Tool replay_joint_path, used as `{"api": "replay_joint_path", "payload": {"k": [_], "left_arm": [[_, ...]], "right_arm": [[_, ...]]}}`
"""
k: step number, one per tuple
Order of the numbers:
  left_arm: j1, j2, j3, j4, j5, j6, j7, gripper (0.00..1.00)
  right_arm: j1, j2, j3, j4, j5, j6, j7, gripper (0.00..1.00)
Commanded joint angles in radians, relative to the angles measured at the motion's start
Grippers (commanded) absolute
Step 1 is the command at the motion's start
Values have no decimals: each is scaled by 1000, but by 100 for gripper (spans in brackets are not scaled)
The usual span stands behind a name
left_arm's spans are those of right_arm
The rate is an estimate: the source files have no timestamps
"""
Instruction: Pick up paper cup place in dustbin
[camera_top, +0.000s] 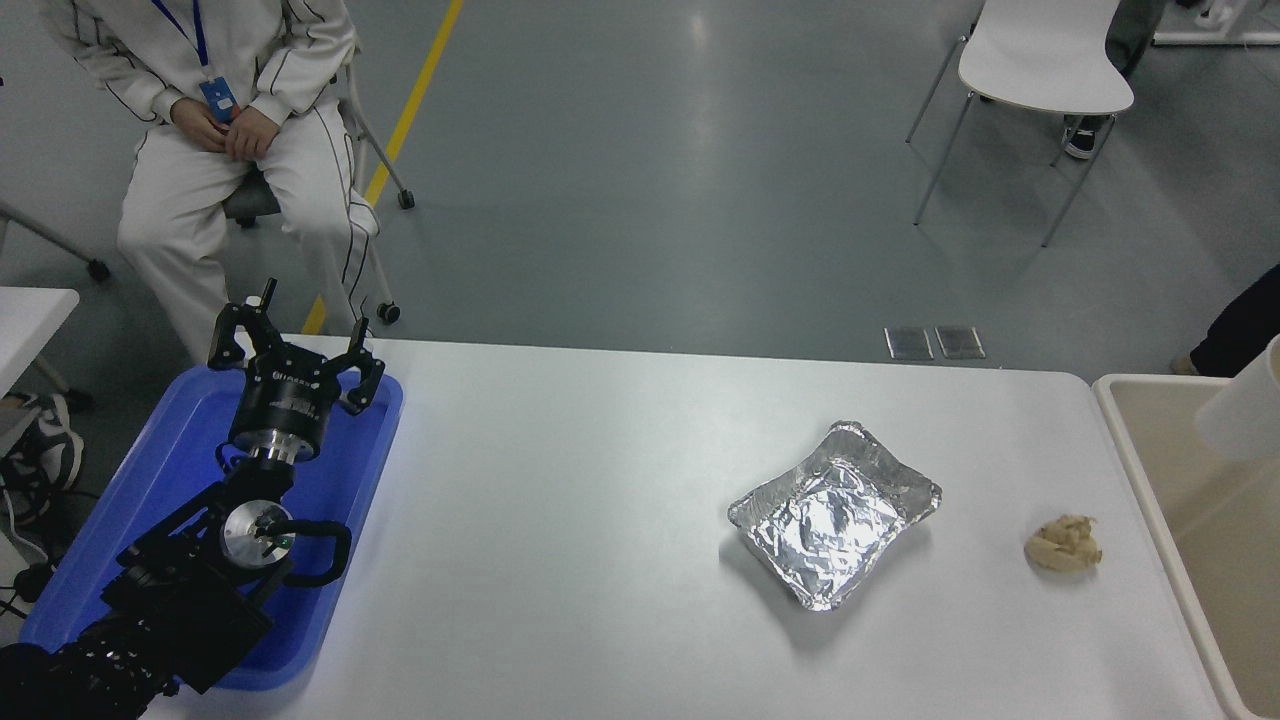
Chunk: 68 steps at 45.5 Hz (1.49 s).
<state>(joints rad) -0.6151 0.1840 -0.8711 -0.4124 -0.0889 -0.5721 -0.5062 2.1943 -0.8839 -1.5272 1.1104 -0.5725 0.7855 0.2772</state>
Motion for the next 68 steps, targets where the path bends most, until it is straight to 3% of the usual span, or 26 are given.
{"api": "replay_joint_path", "payload": {"k": [1,21,31,35,46,58,62,68], "left_arm": [[0,0,1,1,0,0,0,100],[0,0,0,1,0,0,0,100],[0,0,0,1,0,0,0,100],[1,0,0,1,0,0,0,100],[0,0,1,1,0,0,0,100],[1,0,0,1,0,0,0,100],[0,0,1,1,0,0,0,100],[0,0,1,1,0,0,0,100]], "right_arm": [[-211,-50,91,-164,-6,0,0,0],[-783,-79,545,-576,10,0,0,0],[-959,-79,685,-659,19,0,0,0],[-1045,-78,739,-670,75,0,0,0],[-1301,9,823,-767,299,-242,-1,0],[-1479,85,909,-814,419,-558,-3,0],[-1522,126,917,-837,421,-655,-23,0],[-1558,187,920,-891,425,-706,-98,0]]}}
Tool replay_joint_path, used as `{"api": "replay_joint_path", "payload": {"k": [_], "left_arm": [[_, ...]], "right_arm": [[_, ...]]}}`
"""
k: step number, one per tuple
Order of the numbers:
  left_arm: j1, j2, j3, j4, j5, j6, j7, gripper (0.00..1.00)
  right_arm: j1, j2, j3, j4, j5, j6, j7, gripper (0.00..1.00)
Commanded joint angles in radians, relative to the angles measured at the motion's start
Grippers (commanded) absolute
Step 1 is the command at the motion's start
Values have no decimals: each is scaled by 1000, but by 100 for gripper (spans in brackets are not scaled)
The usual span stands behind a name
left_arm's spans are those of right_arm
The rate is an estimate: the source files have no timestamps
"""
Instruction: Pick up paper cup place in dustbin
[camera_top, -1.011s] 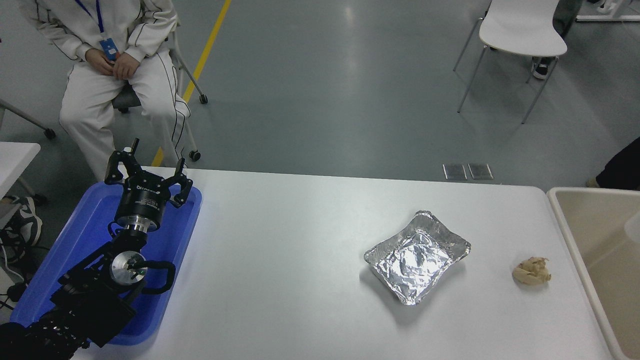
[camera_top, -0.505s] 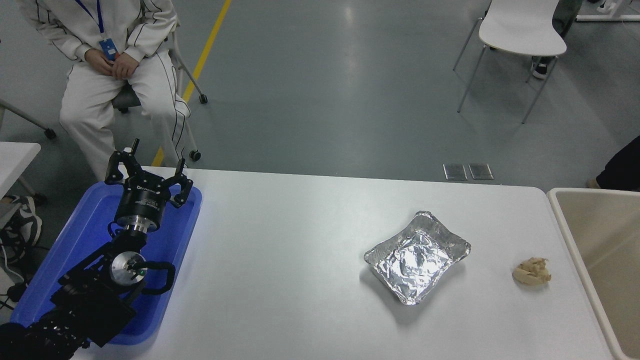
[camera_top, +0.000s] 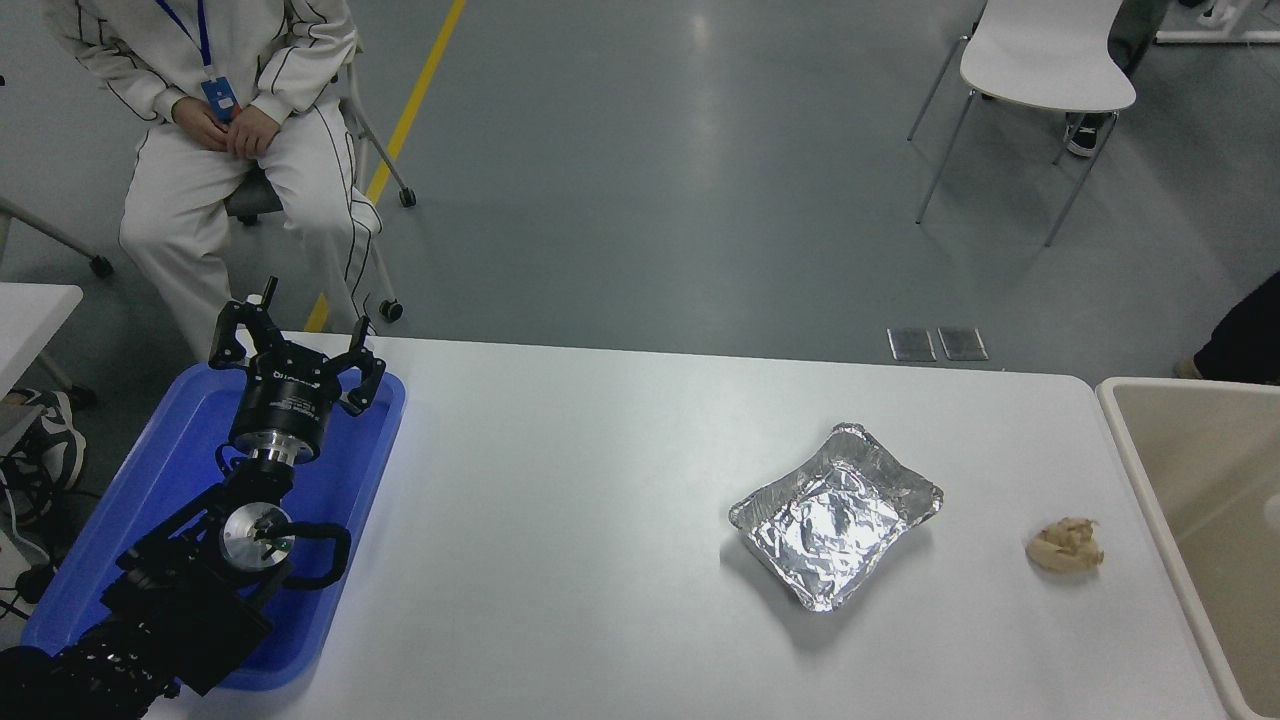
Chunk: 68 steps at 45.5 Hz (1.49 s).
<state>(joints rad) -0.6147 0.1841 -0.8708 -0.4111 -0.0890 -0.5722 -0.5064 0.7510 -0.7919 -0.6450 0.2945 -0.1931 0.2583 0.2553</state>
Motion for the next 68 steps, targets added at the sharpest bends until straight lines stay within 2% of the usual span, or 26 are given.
{"api": "replay_joint_path", "payload": {"k": [1,6,17,21,34,35,36,41,43,68], "left_arm": [[1,0,0,0,0,0,0,100],[0,0,0,0,0,0,0,100],[0,0,0,0,0,0,0,100],[0,0,1,0,0,0,0,100],[0,0,0,0,0,0,0,100],[0,0,1,0,0,0,0,100],[0,0,1,0,0,0,0,100],[0,0,0,0,0,0,-1,100],[0,0,1,0,0,0,0,100],[1,0,0,2,0,0,-1,100]], "right_arm": [[-117,103,39,-83,47,-179,-89,0],[-124,118,87,-92,49,-183,-162,0],[-128,132,170,-103,47,-241,-248,0],[-128,135,170,-106,49,-263,-260,0],[-136,160,171,-106,47,-271,-260,0],[-137,160,171,-106,47,-274,-260,4],[-137,160,171,-109,47,-280,-258,14],[-139,160,170,-130,47,-346,-257,84],[-139,163,170,-132,47,-390,-258,99],[-142,171,159,-141,38,-404,-258,100]]}}
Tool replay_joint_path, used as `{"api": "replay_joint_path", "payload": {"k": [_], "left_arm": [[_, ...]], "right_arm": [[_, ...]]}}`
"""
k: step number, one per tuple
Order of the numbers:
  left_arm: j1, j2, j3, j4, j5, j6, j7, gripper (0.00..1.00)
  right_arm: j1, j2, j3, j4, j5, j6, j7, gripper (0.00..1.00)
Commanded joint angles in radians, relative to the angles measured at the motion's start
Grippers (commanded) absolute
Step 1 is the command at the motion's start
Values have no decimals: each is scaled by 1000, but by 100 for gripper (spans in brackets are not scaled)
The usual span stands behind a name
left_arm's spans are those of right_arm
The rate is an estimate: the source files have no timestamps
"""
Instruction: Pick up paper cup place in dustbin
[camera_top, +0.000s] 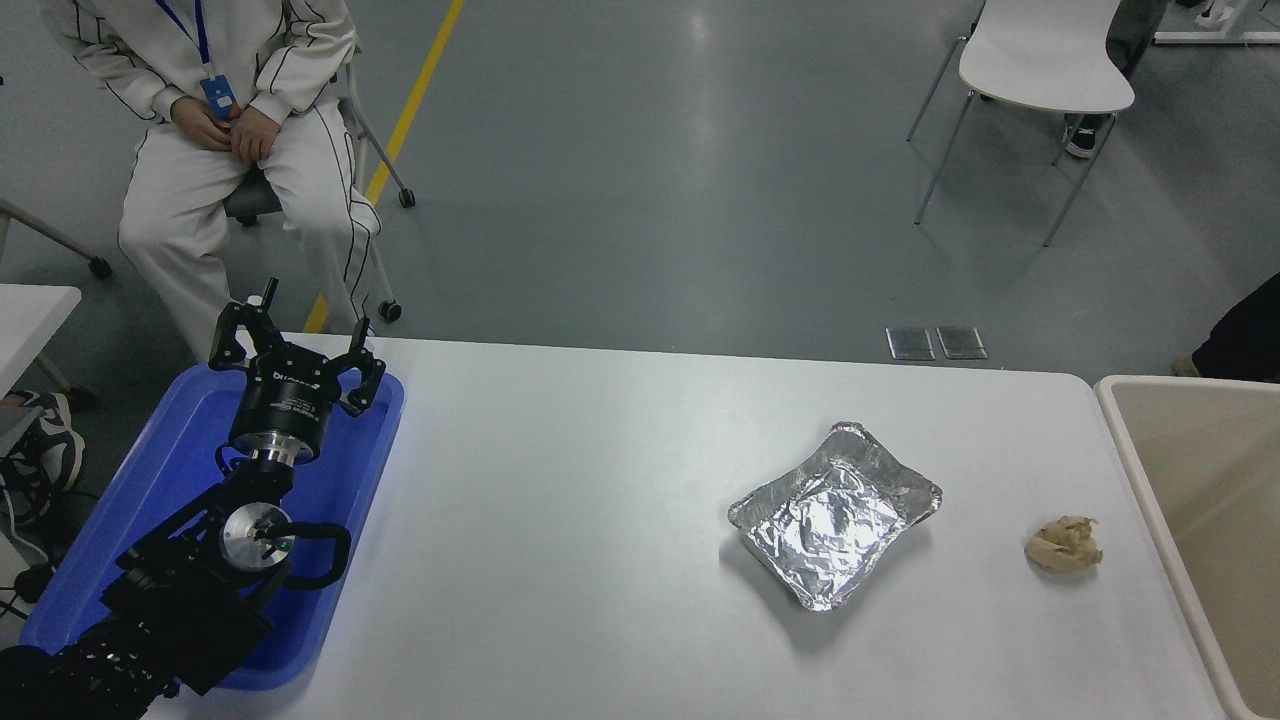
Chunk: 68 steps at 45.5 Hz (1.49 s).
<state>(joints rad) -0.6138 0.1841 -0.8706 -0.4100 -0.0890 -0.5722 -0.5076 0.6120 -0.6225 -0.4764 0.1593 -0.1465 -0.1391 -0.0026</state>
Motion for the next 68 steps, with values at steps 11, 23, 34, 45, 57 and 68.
{"api": "replay_joint_path", "payload": {"k": [11,23,34,45,57,68], "left_arm": [[-1,0,-1,0,0,0,0,100],[-1,-2,-1,0,0,0,1,100],[-1,0,-1,0,0,0,1,100],[-3,-2,1,0,0,0,1,100],[-1,0,1,-1,0,0,1,100],[-3,-2,1,-1,0,0,1,100]], "right_arm": [[14,-6,-10,13,-16,1,0,100],[109,-97,-8,154,-19,4,0,100],[189,-164,-18,330,-133,6,0,100],[365,-269,-154,647,-231,6,1,100],[744,-267,-586,976,-231,52,4,100],[1075,-198,-809,1128,-226,329,4,100]]}}
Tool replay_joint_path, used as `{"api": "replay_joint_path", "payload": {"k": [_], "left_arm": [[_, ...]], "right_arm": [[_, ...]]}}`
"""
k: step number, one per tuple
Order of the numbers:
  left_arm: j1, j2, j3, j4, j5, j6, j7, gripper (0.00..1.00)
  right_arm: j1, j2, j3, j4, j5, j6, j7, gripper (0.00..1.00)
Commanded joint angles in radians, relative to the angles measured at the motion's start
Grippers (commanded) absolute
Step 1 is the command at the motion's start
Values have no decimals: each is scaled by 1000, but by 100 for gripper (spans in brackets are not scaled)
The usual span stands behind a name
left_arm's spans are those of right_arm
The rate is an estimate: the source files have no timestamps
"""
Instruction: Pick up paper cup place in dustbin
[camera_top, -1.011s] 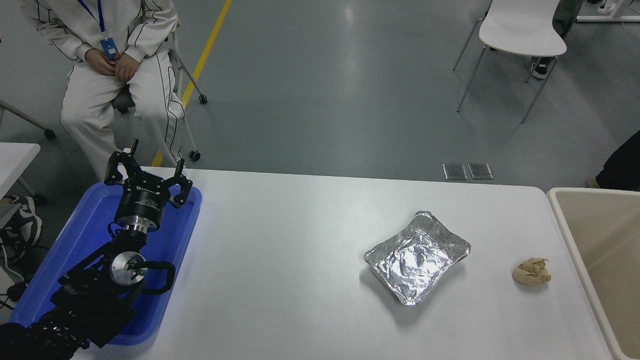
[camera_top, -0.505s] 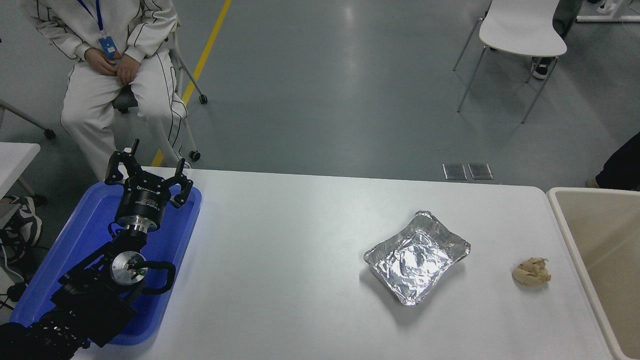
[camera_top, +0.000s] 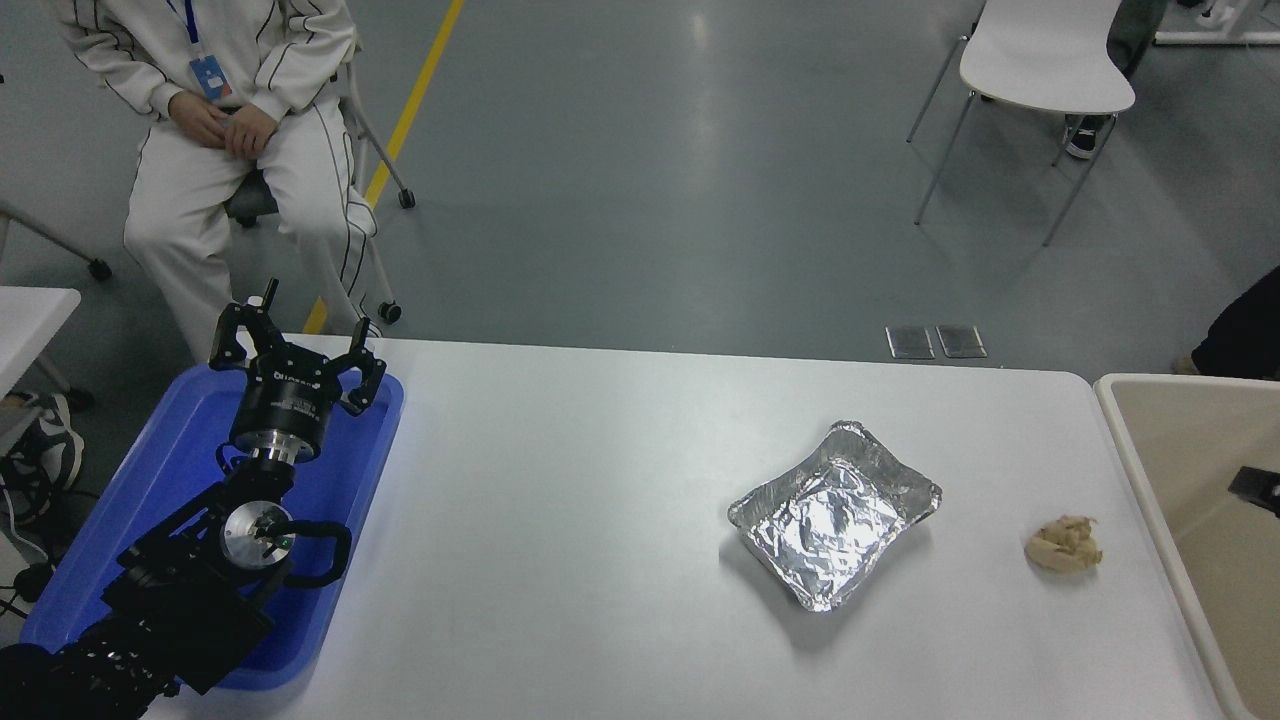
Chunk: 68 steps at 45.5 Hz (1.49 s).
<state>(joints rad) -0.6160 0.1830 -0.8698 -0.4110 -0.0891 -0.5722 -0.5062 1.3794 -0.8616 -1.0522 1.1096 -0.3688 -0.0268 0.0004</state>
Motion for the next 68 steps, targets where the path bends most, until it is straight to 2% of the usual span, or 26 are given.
{"api": "replay_joint_path", "payload": {"k": [1,8,16,33,43,68], "left_arm": [[-1,0,0,0,0,0,0,100],[-1,1,-1,0,0,0,0,100],[1,1,-1,1,0,0,0,100],[1,1,0,1,0,0,0,100],[1,1,0,1,0,2,0,100],[-1,1,0,1,0,0,0,100]], "right_arm": [[331,50,-241,179,-2,257,1,100],[473,104,-268,179,2,531,1,100],[631,214,-313,179,2,812,1,100],[875,345,-313,263,-5,812,0,100],[1003,357,-307,337,-5,812,0,100],[1014,389,-262,340,-7,812,0,100]]}}
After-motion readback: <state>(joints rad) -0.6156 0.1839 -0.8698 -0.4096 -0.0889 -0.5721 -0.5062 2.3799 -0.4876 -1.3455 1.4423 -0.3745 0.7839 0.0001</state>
